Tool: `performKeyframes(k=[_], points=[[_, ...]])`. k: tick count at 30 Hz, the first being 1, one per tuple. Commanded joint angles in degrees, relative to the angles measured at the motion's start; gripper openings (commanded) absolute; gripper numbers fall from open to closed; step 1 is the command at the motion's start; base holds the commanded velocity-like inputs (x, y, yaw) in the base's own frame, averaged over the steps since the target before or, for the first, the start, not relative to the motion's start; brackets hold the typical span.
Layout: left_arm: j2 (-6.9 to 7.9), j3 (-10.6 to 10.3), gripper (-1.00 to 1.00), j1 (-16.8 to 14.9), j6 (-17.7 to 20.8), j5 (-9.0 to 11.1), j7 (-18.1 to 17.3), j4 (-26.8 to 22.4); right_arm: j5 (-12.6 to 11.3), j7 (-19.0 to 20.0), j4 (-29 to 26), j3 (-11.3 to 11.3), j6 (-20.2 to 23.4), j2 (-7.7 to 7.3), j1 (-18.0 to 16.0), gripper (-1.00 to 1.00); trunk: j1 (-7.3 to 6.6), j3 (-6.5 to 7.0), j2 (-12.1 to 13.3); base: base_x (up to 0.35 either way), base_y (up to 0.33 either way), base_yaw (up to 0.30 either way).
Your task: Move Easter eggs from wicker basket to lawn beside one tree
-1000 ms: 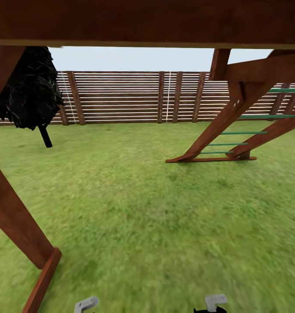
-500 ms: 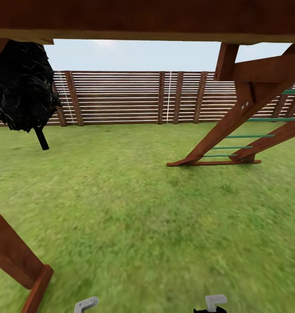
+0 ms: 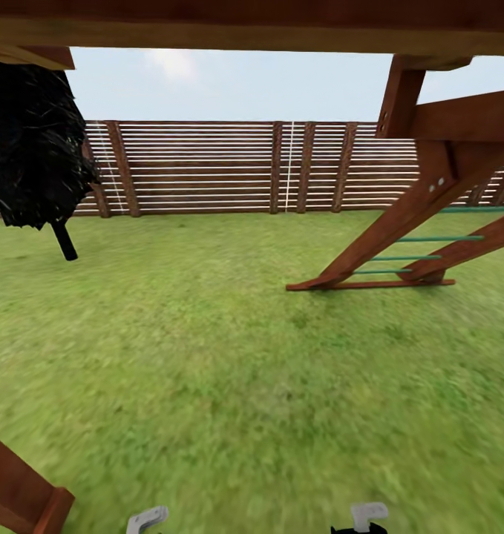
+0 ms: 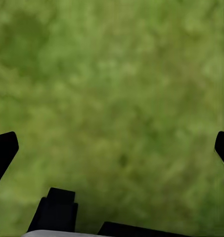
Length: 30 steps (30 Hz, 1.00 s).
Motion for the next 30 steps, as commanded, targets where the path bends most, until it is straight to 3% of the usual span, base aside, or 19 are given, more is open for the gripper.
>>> performKeyframes(k=[1,30], points=[[-0.03,0.2,1.0,0.0,0.4,0.5,0.0,-0.1,0.5,-0.3,0.1,0.0,-0.1,0.0,0.0,1.0,0.03,-0.05,0.0,0.316,0.0,0.0],[-0.03,0.2,1.0,0.0,0.4,0.5,0.1,-0.1,0.5,-0.3,0.1,0.0,-0.1,-0.05,0.0,1.0,0.03,-0.05,0.0,0.316,0.0,0.034]])
